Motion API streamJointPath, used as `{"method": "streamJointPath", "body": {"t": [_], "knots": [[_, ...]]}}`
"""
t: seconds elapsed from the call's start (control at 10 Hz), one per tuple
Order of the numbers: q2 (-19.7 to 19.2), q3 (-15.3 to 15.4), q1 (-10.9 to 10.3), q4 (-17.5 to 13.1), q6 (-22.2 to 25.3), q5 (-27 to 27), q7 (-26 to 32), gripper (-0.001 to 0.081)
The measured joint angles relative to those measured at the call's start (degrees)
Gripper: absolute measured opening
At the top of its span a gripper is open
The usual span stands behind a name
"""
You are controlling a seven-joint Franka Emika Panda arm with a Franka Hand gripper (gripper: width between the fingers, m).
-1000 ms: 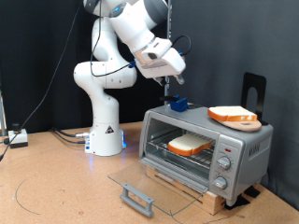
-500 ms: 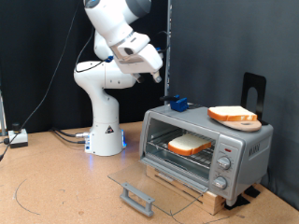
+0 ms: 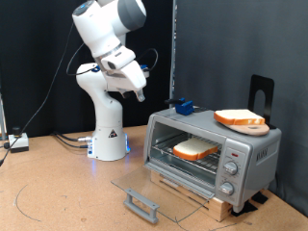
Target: Make a piece of toast with the oven
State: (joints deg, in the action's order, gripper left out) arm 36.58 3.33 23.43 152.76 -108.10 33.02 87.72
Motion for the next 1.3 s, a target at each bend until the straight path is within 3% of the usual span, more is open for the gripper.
{"method": "streamJointPath", "body": {"t": [0.2, 0.5, 0.7, 0.8, 0.9, 1.1, 1.3], "knots": [[-0.6, -0.2, 0.0, 0.1, -0.9, 0.8, 0.0, 0.0807], [-2.0, 3.3, 1.1, -1.5, -0.2, 2.3, -22.4, 0.0807], [-5.2, 4.5, 2.2, -2.6, -3.4, 4.8, -35.3, 0.0807], [-6.9, 5.1, 3.1, -3.2, -4.1, 5.5, -40.1, 0.0807], [-6.9, 5.0, 3.0, -3.2, -3.8, 5.3, -38.1, 0.0807], [-8.8, 3.9, 3.9, -5.2, 6.1, 3.4, -43.9, 0.0807], [-14.5, 1.0, 5.7, -9.2, 14.8, 4.4, -50.4, 0.0807]]}}
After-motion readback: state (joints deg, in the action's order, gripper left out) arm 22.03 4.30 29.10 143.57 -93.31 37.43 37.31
